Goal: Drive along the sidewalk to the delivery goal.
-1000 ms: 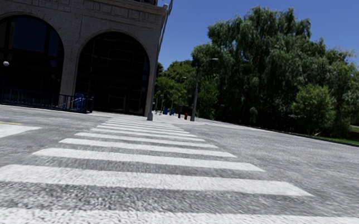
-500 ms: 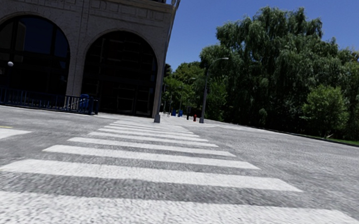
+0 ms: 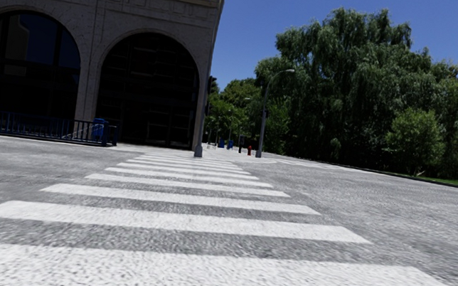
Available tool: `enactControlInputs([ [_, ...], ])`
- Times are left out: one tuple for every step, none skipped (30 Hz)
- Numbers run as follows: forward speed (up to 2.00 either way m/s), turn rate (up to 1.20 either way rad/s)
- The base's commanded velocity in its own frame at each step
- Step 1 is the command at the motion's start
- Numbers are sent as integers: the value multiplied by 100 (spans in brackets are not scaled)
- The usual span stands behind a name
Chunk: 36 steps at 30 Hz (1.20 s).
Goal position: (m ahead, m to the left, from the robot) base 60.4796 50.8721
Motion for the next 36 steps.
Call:
enactControlInputs([
  [200,0],
  [200,0],
  [200,0],
  [200,0],
  [200,0],
  [200,0],
  [200,0],
  [200,0],
  [200,0],
  [200,0],
  [200,0],
  [200,0],
  [200,0],
  [200,0],
  [200,0],
  [200,0],
  [200,0],
  [200,0],
  [200,0],
  [200,0],
  [200,0],
  [200,0],
  [200,0],
  [200,0],
  [200,0],
  [200,0],
  [200,0],
  [200,0],
  [200,0],
  [200,0],
  [200,0],
  [200,0],
  [200,0],
  [200,0],
  [200,0],
  [200,0],
])
